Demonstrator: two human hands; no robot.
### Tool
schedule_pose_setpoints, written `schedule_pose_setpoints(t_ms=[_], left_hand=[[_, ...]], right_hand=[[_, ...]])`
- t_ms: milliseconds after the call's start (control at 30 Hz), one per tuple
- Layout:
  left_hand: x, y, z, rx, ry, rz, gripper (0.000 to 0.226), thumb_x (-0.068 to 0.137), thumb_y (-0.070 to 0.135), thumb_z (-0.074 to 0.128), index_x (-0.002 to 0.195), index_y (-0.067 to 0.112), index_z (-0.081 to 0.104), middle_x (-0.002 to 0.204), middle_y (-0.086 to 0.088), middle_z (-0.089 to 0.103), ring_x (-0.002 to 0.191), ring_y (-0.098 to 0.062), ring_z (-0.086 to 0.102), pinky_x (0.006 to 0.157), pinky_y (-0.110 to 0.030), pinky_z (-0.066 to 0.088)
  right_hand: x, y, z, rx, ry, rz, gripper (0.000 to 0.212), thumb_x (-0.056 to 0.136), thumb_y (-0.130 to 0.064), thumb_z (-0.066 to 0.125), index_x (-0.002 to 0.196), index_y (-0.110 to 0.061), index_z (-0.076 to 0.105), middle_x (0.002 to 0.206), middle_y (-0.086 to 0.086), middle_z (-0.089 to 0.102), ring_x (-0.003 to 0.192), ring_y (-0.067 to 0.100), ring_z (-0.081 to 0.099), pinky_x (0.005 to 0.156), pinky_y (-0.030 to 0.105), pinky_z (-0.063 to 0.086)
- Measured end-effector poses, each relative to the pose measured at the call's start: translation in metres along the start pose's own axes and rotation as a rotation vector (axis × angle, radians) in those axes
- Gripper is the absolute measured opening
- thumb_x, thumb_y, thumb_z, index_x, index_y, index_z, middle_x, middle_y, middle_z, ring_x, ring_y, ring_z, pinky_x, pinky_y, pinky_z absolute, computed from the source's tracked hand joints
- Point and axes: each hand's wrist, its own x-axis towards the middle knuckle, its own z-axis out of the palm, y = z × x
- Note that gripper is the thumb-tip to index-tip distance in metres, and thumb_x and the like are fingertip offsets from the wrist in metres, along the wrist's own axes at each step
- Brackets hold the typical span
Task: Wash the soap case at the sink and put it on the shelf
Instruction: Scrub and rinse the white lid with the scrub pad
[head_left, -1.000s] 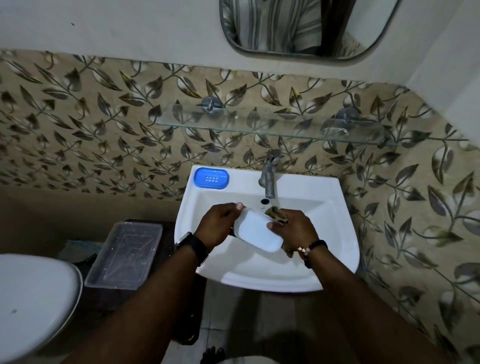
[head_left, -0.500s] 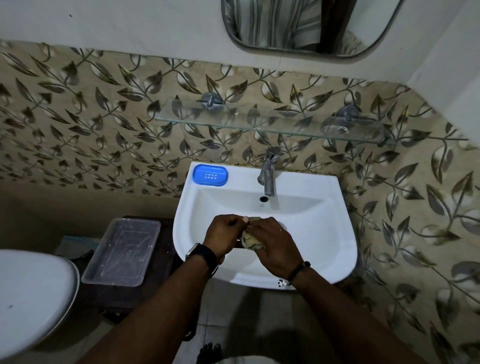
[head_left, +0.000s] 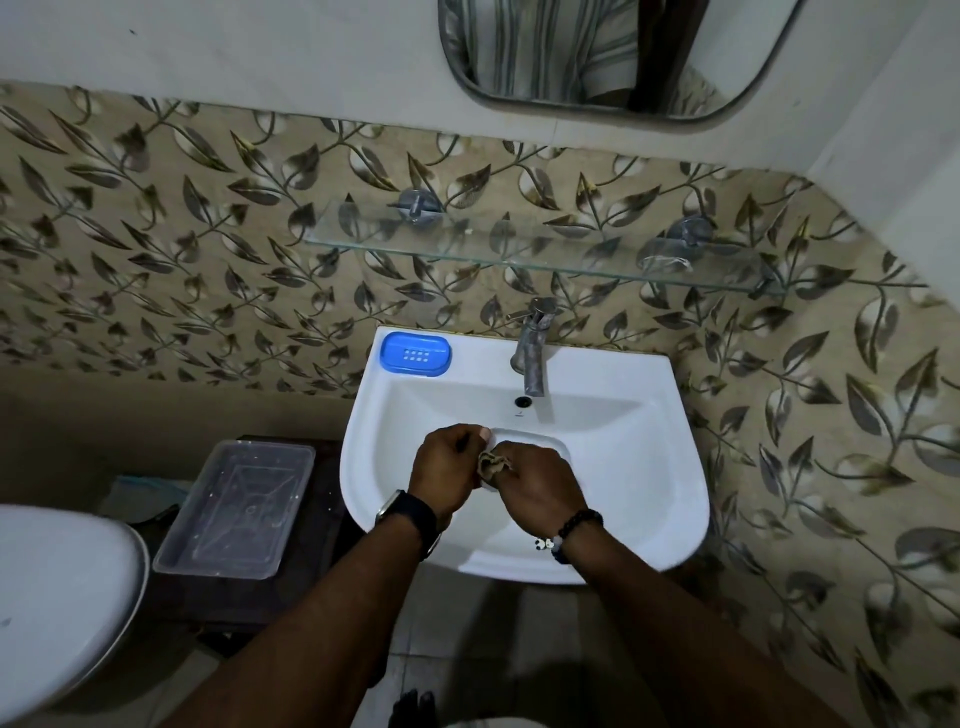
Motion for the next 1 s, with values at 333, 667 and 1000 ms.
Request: schedule_pose_setpoints(t_ms=[333, 667, 1000], left_hand=[[0.011, -0.002, -0.014, -0.019, -0.041, -0.061, 0.027, 0.097, 0.027, 0.064, 0.082, 0.011, 0.079, 0.088, -0.026, 0.074, 0.073, -0.027, 0.065, 0.076, -0.062, 0.058], [0.025, -0.012, -0.042, -0.056, -0.02, -0.07, 0.024, 0.098, 0.028, 0.064, 0.092, 0.009, 0.079, 0.094, -0.017, 0.078, 0.095, -0.042, 0.072, 0.079, -0.06, 0.06], [0.035, -0.023, -0.051, 0.047, -0.05, 0.033, 0.021, 0.098, 0.03, 0.063, 0.093, 0.019, 0.08, 0.091, -0.001, 0.08, 0.09, -0.024, 0.074, 0.086, -0.052, 0.06]], right_hand=[[0.012, 0.001, -0.009, 1.163, -0.079, 0.437, 0.027, 0.086, 0.011, 0.05, 0.102, 0.004, 0.07, 0.096, 0.017, 0.077, 0.079, 0.021, 0.075, 0.065, 0.026, 0.06], [0.013, 0.003, -0.004, 1.256, 0.044, 0.378, 0.019, 0.089, -0.005, 0.062, 0.105, -0.002, 0.071, 0.093, 0.022, 0.075, 0.079, 0.034, 0.072, 0.066, 0.037, 0.058], [0.012, -0.016, 0.018, 0.059, 0.175, 0.128, 0.028, 0.083, -0.022, 0.062, 0.111, -0.02, 0.065, 0.097, 0.005, 0.075, 0.092, 0.027, 0.068, 0.08, 0.037, 0.054]])
